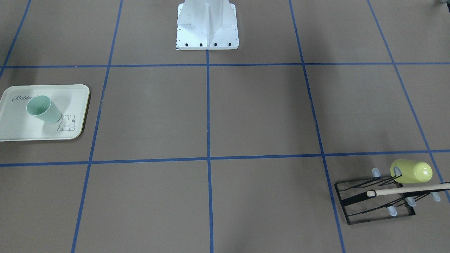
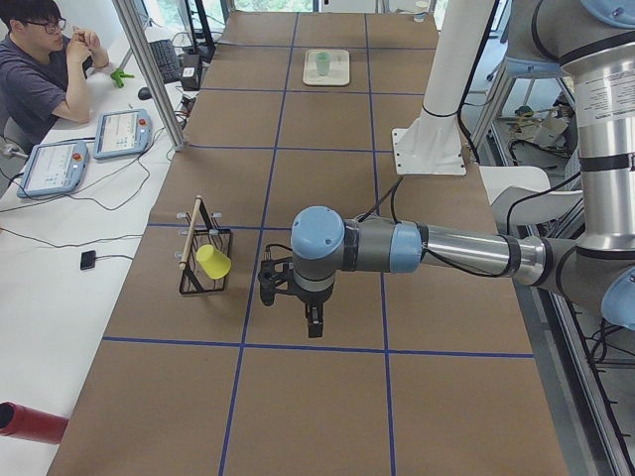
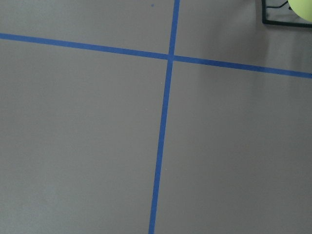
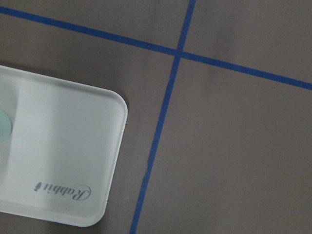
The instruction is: Left arm grabs green cup and hands to right arm on tray
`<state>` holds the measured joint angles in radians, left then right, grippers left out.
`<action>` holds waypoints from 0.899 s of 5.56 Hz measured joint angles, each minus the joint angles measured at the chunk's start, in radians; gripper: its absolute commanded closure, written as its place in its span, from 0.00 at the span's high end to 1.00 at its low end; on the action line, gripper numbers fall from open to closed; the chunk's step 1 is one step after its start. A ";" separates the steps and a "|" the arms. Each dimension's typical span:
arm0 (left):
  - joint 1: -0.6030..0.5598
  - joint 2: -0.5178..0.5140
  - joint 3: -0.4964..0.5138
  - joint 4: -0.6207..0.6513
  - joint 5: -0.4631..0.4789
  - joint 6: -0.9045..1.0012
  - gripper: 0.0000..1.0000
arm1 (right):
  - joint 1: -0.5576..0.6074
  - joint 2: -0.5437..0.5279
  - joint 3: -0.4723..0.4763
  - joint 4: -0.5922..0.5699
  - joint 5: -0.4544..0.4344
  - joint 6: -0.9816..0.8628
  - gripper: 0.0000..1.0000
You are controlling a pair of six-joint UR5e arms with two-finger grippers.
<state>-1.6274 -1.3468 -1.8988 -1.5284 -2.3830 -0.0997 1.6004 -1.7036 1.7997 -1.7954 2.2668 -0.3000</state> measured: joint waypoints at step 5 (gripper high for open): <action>0.004 0.071 0.051 -0.215 0.033 -0.005 1.00 | 0.052 -0.051 0.004 0.001 -0.003 0.007 1.00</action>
<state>-1.6231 -1.2759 -1.8476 -1.7432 -2.3503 -0.1045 1.6520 -1.7549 1.8042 -1.7944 2.2638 -0.2929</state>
